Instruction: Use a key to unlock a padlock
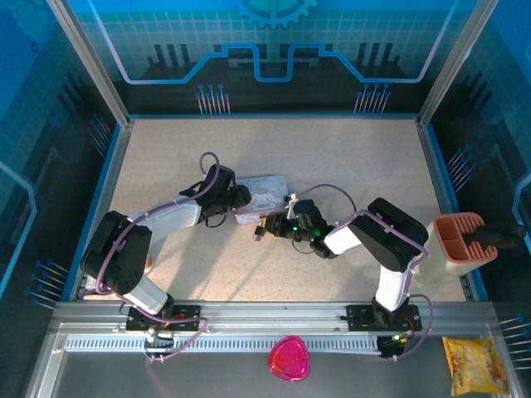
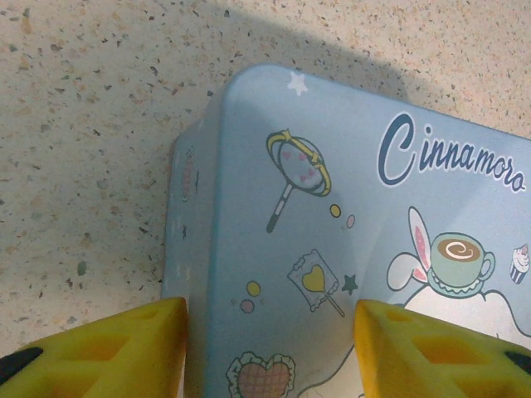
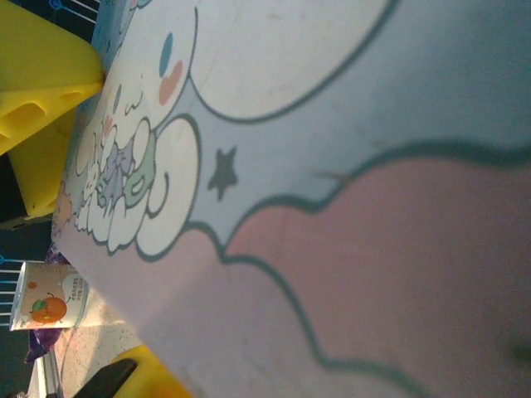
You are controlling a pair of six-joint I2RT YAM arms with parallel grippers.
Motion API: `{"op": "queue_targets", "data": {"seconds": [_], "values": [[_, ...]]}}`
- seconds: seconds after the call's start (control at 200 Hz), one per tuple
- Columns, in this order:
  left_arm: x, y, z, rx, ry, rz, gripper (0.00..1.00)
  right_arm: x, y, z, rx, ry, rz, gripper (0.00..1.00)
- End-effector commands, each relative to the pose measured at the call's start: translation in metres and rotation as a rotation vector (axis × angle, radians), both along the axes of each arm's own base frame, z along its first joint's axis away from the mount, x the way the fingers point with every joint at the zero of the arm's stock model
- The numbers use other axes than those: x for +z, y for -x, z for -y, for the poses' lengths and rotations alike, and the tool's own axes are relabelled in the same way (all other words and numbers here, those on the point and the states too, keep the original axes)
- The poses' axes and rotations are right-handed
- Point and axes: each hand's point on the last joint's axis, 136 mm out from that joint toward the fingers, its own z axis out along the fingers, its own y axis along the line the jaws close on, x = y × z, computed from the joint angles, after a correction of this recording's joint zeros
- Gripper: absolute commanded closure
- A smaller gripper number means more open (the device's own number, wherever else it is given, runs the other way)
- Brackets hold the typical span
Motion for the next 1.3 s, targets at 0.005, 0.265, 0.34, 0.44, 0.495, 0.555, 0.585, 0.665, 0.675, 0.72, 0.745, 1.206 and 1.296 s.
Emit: {"op": "queue_targets", "data": {"seconds": [0.005,0.265,0.34,0.44,0.495,0.555,0.585,0.665,0.675,0.72,0.745,1.206,1.296], "values": [[-0.036,0.032,-0.009,0.007,-0.057,-0.139,0.46,-0.02,0.017,-0.005,0.022,0.015,-0.061,0.81],[-0.04,0.035,-0.013,0.031,-0.063,-0.152,0.46,-0.02,0.016,-0.002,-0.01,-0.007,-0.07,0.91],[-0.041,0.036,-0.013,0.037,-0.064,-0.155,0.46,-0.019,0.016,-0.001,-0.019,-0.009,-0.067,0.94],[-0.041,0.037,-0.014,0.042,-0.068,-0.158,0.46,-0.016,0.014,0.0,-0.035,-0.02,-0.062,0.96],[-0.041,0.038,-0.015,0.048,-0.07,-0.159,0.46,-0.014,0.013,0.002,-0.051,-0.026,-0.058,0.97],[-0.042,0.04,-0.016,0.059,-0.075,-0.163,0.46,-0.013,0.011,0.004,-0.071,-0.032,-0.056,0.98],[-0.043,0.041,-0.017,0.064,-0.077,-0.166,0.46,-0.012,0.01,0.005,-0.08,-0.036,-0.055,0.99],[-0.044,0.044,-0.019,0.083,-0.076,-0.172,0.46,-0.009,0.008,0.007,-0.103,-0.049,-0.055,1.0],[-0.044,0.044,-0.019,0.086,-0.074,-0.172,0.46,-0.009,0.008,0.007,-0.107,-0.051,-0.055,1.0],[-0.045,0.046,-0.019,0.097,-0.07,-0.175,0.46,-0.006,0.006,0.007,-0.12,-0.062,-0.05,1.0],[-0.045,0.046,-0.02,0.101,-0.07,-0.175,0.46,-0.005,0.005,0.007,-0.129,-0.068,-0.05,1.0],[-0.04,0.054,0.0,0.139,-0.004,-0.171,0.46,0.007,-0.004,0.019,-0.323,-0.193,-0.099,1.0],[-0.038,0.054,0.005,0.144,0.002,-0.171,0.46,0.008,-0.006,0.023,-0.364,-0.219,-0.108,1.0]]}}
